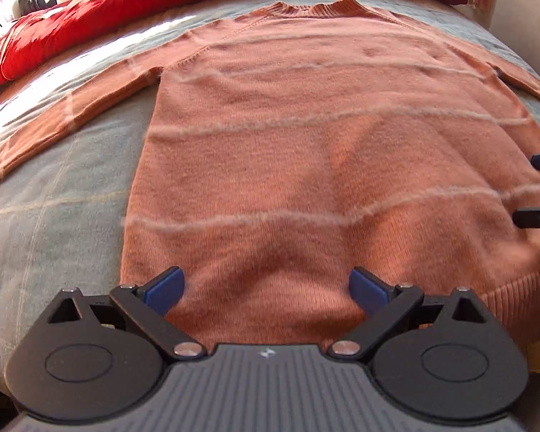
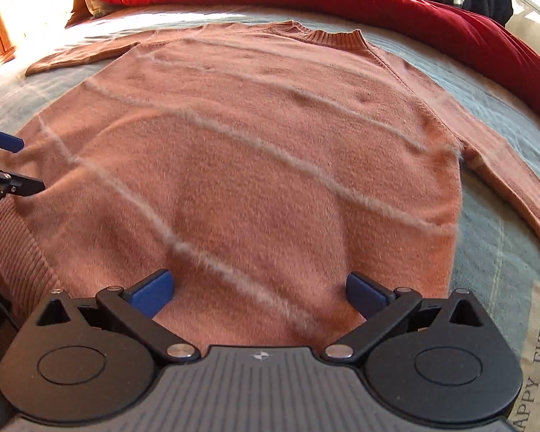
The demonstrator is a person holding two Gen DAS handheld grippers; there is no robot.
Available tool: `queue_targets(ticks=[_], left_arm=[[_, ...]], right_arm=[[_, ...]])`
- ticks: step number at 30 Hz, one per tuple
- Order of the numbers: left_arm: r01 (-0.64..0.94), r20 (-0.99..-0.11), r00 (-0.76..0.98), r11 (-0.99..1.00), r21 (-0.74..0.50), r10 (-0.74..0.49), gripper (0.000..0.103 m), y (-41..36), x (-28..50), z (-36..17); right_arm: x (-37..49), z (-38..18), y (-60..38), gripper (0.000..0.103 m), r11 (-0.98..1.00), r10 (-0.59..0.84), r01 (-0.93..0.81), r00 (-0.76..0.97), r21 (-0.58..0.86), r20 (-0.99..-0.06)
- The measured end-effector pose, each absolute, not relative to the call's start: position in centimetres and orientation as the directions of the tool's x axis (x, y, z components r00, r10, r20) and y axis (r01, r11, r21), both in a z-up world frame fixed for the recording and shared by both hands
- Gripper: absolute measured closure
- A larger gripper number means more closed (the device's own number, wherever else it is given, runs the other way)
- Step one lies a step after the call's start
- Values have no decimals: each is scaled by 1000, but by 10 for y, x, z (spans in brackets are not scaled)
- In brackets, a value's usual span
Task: Fold clothes
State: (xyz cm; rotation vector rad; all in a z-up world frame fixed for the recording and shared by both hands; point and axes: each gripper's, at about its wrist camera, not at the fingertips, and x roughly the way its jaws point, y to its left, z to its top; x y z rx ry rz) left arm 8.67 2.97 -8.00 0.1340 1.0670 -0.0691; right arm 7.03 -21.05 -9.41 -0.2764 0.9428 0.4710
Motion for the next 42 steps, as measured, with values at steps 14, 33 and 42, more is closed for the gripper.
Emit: queue_targets(ticks=[14, 33, 42], left_arm=[[466, -810, 520, 885, 5, -269, 5, 22, 105, -92], [353, -762, 586, 933, -66, -276, 2, 52, 137, -96], [339, -754, 605, 940, -46, -255, 1, 50, 136, -97]], right_arm=[[82, -89, -152, 0, 910, 254, -415, 537, 11, -804], [82, -101, -178, 0, 972, 138, -234, 639, -21, -757], [80, -104, -182, 0, 971, 160, -240, 657, -3, -737]])
